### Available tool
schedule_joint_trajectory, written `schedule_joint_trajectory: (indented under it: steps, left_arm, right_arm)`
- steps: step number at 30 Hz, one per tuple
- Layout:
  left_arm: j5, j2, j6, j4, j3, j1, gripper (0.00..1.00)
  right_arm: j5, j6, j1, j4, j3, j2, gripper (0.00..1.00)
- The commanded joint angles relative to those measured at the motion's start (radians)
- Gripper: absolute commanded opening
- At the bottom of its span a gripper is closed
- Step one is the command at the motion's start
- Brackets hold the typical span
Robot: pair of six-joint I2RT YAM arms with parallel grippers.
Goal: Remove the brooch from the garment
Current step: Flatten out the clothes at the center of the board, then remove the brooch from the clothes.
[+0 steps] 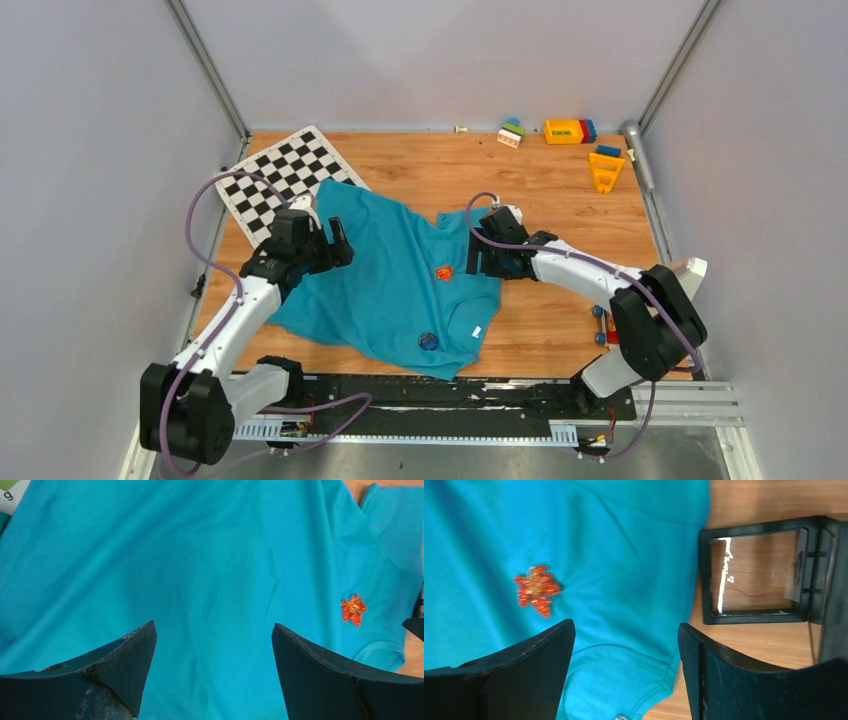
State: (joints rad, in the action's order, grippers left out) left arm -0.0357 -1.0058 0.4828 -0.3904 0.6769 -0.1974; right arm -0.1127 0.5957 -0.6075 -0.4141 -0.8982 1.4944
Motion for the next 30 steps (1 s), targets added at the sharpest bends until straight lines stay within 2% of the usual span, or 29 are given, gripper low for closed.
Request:
schedule_joint_trajectory:
  steps: [1, 7, 12, 15, 18, 21, 24, 25, 30]
  left_arm:
    - [0.023, -0.092, -0.033, 0.114, 0.001, -0.007, 0.92]
    - [0.128, -0.202, 0.018, 0.090, 0.024, -0.005, 0.99]
    - [0.064, -0.229, 0.030, 0.155, -0.018, -0.005, 0.97]
    - [0.052, -0.251, 0.025, 0.178, -0.030, -0.005, 0.96]
    - [-0.038, -0.282, 0.002, 0.233, -0.046, -0.006, 0.96]
    - [-0.145, -0.289, -0.041, 0.279, -0.061, -0.009, 0.92]
    - [-0.177, -0.233, -0.065, 0.341, -0.093, -0.038, 0.89]
    - [-0.168, -0.214, -0.071, 0.353, -0.101, -0.069, 0.86]
    - [-0.129, -0.092, -0.107, 0.452, -0.136, -0.192, 0.83]
  right_arm:
    - [-0.114, -0.008, 0.007, -0.039, -0.033, 0.060, 0.74]
    - [-0.114, 0.002, 0.020, -0.031, -0.019, 0.095, 0.65]
    - [-0.060, -0.004, 0.035, 0.012, 0.005, 0.118, 0.58]
    - [-0.042, -0.014, 0.037, 0.026, 0.003, 0.128, 0.50]
    - [-0.037, -0.017, 0.037, 0.037, 0.005, 0.123, 0.44]
    - [-0.028, -0.018, 0.036, 0.051, 0.015, 0.114, 0.28]
    - [-0.033, -0.018, 0.037, 0.073, 0.038, 0.077, 0.05]
    - [-0.040, -0.016, 0.036, 0.077, 0.047, 0.056, 0.01]
    - [-0.054, -0.041, 0.032, 0.105, 0.096, -0.111, 0.00]
